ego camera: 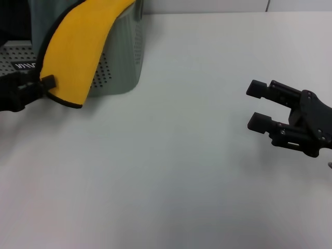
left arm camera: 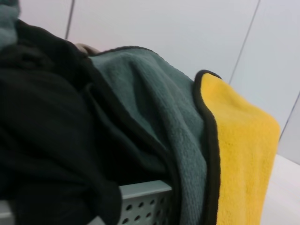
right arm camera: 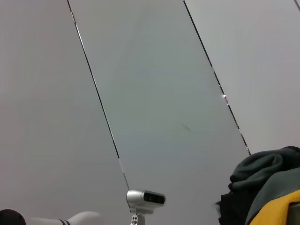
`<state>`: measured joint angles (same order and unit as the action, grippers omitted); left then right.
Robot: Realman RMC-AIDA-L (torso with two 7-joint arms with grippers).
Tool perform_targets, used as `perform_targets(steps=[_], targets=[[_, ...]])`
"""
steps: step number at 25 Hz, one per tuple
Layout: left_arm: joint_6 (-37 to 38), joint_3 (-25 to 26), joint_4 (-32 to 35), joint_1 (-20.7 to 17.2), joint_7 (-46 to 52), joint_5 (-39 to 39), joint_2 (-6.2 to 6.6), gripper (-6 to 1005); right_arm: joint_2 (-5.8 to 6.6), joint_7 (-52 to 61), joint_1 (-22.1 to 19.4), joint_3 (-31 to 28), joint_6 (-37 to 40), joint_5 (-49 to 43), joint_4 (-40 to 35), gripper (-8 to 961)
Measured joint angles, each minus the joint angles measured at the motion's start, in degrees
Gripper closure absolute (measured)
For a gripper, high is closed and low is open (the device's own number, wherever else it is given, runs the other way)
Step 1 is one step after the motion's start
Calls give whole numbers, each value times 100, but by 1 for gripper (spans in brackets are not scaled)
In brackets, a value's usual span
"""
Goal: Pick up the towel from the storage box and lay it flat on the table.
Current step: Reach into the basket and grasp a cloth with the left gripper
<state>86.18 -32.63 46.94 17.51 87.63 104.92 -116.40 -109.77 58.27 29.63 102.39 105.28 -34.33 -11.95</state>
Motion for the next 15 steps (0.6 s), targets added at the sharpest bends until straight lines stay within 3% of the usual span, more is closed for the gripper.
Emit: perform_targets(steps=[15], targets=[[151,32,-26,22,43,29,30,538,6,0,8,0,-11,17,-8,173]])
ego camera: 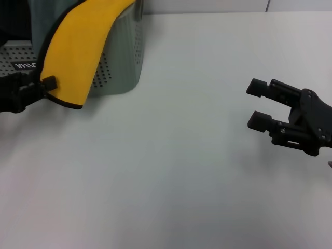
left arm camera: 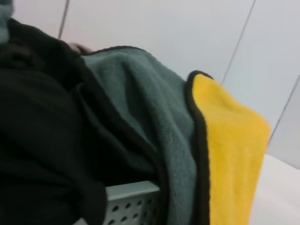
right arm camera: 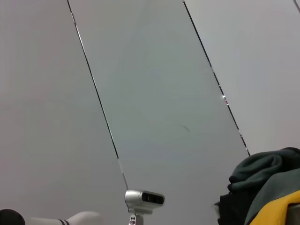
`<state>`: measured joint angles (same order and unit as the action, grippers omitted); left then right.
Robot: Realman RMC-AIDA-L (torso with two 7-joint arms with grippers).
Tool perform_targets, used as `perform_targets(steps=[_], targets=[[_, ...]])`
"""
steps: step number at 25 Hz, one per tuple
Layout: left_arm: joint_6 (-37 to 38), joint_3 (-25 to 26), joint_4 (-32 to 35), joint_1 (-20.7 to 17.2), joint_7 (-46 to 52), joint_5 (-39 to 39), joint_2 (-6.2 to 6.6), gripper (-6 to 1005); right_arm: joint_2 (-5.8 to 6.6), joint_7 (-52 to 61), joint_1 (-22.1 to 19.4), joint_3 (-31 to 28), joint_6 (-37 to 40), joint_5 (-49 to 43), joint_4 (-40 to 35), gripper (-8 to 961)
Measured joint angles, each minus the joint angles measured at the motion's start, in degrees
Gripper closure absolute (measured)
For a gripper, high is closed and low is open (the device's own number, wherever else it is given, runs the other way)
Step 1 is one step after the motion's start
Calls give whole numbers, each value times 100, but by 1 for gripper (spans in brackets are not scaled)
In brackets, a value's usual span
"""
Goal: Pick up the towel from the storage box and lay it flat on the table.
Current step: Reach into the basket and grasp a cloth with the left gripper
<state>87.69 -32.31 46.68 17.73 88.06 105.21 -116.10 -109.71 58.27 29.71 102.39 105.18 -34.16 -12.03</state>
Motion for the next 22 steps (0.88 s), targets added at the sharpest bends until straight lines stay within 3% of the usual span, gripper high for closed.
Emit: perform_targets(steps=[22], targets=[[292,4,-19,46,59,157,53,616,-18,0,-4,0,-71,6,-6,173]])
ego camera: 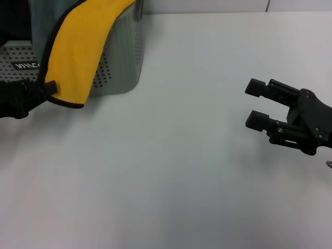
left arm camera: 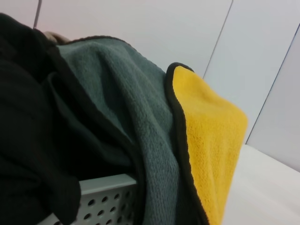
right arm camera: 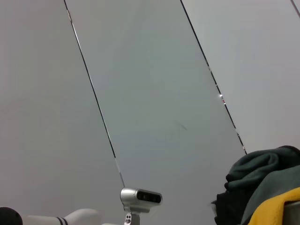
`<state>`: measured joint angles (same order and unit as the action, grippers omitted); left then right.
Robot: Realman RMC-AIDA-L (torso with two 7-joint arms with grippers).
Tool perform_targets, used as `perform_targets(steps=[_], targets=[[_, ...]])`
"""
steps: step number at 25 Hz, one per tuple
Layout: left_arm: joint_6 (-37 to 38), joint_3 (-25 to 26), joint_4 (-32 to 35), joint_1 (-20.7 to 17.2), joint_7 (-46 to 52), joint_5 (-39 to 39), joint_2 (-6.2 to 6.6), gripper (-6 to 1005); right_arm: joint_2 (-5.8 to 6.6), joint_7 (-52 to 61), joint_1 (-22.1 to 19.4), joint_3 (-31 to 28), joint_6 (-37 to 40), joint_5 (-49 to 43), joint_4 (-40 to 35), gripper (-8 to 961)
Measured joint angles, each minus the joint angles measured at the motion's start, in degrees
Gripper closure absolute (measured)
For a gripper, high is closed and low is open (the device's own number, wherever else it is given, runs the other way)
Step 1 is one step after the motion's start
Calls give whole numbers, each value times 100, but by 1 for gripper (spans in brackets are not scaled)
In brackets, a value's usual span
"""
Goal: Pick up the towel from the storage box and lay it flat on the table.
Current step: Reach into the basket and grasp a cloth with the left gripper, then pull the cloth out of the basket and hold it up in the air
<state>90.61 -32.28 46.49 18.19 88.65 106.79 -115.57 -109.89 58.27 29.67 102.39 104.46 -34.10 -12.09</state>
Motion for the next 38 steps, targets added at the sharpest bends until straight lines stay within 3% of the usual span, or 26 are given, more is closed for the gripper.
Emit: perform_targets(steps=[12,17,20,26,38], targets=[[20,29,0,-34,-34,-69,-1,990,-5,0,-40,0,24,-1,-1,174],[197,36,32,-100,-55,-241,-42,990,-5,0,-48,0,32,-1,8,174],[741,38,47,-160,-128,-678,-24,990,-5,0,-50,0,33,-1,10,174],[2377,-20,59,-239,-128,-2469,143,990,-5,-3,-50,0,22,-1,-21,174],[2617,-1703,971,-410,89,-4534,642,990,-22,-207,-54,-36,50,0,-8,174]])
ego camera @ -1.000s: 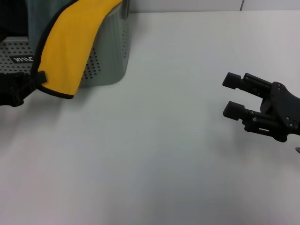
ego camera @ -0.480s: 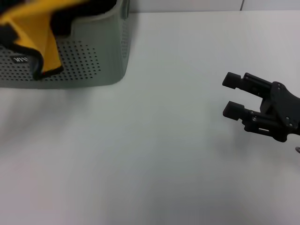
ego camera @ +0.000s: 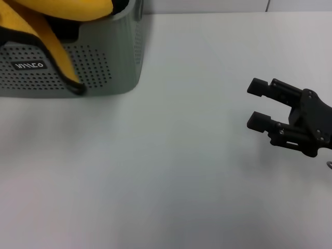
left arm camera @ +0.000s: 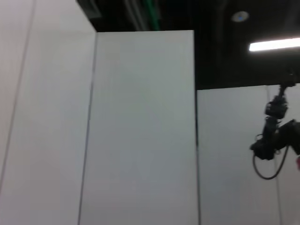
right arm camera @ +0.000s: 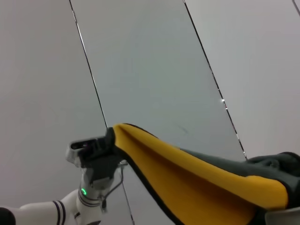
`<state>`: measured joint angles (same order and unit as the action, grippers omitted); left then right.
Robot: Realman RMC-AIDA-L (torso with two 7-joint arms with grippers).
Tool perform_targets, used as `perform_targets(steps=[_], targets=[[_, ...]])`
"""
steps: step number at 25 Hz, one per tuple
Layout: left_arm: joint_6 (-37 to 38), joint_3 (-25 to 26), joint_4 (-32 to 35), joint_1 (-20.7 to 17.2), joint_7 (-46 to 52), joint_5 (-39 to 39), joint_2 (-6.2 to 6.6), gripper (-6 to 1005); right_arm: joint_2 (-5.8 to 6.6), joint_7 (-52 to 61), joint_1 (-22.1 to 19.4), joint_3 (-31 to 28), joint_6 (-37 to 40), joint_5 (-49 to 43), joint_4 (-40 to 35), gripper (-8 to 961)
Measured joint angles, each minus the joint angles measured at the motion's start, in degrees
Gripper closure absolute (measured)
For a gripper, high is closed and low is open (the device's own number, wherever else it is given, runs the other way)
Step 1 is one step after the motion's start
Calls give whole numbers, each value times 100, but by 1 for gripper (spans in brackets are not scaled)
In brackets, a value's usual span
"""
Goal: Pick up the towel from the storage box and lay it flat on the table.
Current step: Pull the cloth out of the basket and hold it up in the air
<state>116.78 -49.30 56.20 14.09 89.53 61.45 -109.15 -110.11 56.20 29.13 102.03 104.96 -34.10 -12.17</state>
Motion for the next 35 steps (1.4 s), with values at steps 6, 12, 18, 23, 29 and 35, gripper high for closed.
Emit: perform_targets(steps=[6,12,18,23,29,35], targets=[[23,-606,351,-121,-18,-906,256,989,-58,-222,-4,-105,2,-24,3,174],[49,-1005,423,-157,-197,-1485,440,989,-99,-408,73,-100,-34,-45,-33,174],[58,-1264,657,-264,-135,-1864,500,989,-263,-442,206,-59,-25,-250,-39,174],[52,-1342,730,-270,-26,-1884,519,989,-456,-427,366,-60,-11,-524,-48,175],[55,-1505,723,-225,-55,-1511,561,989,-439,237,540,-82,62,-581,-50,175],[55,-1705,758,-39,-70,-1221,665,990,-178,621,586,-261,206,-524,-45,175]])
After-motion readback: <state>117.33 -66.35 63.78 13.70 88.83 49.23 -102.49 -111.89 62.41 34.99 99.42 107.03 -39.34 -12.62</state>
